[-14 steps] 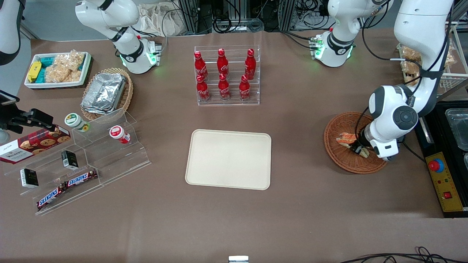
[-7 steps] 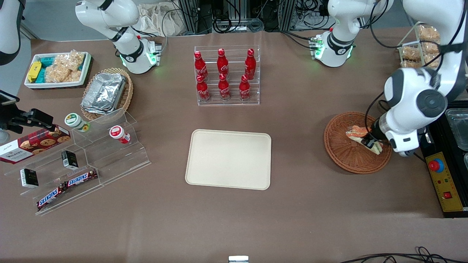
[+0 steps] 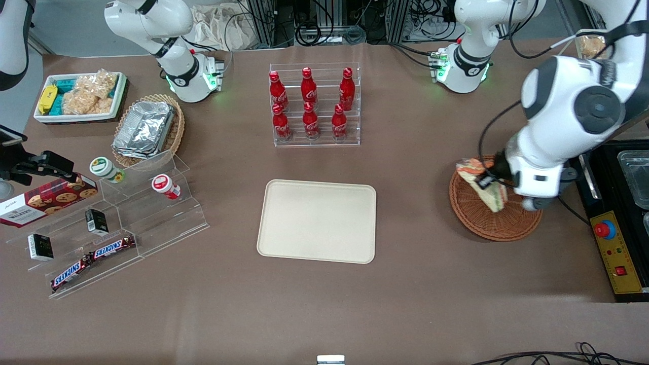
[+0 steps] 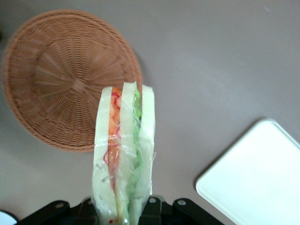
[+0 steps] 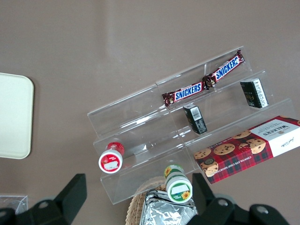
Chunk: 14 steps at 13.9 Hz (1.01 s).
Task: Place sandwich from basket to tray
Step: 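Carry the sandwich over to the cream tray and lower it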
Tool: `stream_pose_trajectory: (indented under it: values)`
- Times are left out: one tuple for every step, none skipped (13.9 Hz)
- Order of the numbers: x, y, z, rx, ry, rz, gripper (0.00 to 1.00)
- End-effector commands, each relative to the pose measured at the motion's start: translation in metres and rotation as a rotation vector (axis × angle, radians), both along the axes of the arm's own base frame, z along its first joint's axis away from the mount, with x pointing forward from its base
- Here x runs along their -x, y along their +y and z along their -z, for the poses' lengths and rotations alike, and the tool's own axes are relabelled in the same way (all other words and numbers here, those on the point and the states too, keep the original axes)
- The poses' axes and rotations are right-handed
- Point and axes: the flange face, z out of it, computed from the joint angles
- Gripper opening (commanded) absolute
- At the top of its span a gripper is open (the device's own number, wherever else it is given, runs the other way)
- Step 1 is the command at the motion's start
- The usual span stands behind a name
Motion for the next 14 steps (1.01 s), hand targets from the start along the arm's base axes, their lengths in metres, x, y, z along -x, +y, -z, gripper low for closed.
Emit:
stream_pose_trajectory:
  values:
    - [0.004,-0.05,-0.005,0.037,-0.004,0.132,0.0]
    - [0.005,-0.069,0.0,0.054,-0.012,0.17,0.0]
    - [0.007,-0.086,0.002,0.067,-0.034,0.204,0.0]
    - [0.008,-0.101,0.007,0.079,-0.045,0.234,0.0]
    - [0.011,-0.12,0.013,0.091,-0.063,0.284,0.0]
    - [0.013,-0.134,0.021,0.099,-0.083,0.352,0.0]
    - [0.015,-0.151,0.031,0.111,-0.091,0.425,0.0]
    - [0.018,-0.168,0.04,0.129,-0.103,0.464,0.0]
    - [0.019,-0.18,0.051,0.149,-0.119,0.482,0.0]
    - [0.02,-0.191,0.06,0.163,-0.134,0.501,0.0]
    - [0.018,-0.198,0.075,0.151,-0.142,0.561,0.0]
    - [0.016,-0.201,0.093,0.143,-0.129,0.599,0.0]
    - [0.018,-0.213,0.105,0.145,-0.128,0.635,0.0]
    - [0.023,-0.226,0.117,0.14,-0.143,0.669,0.0]
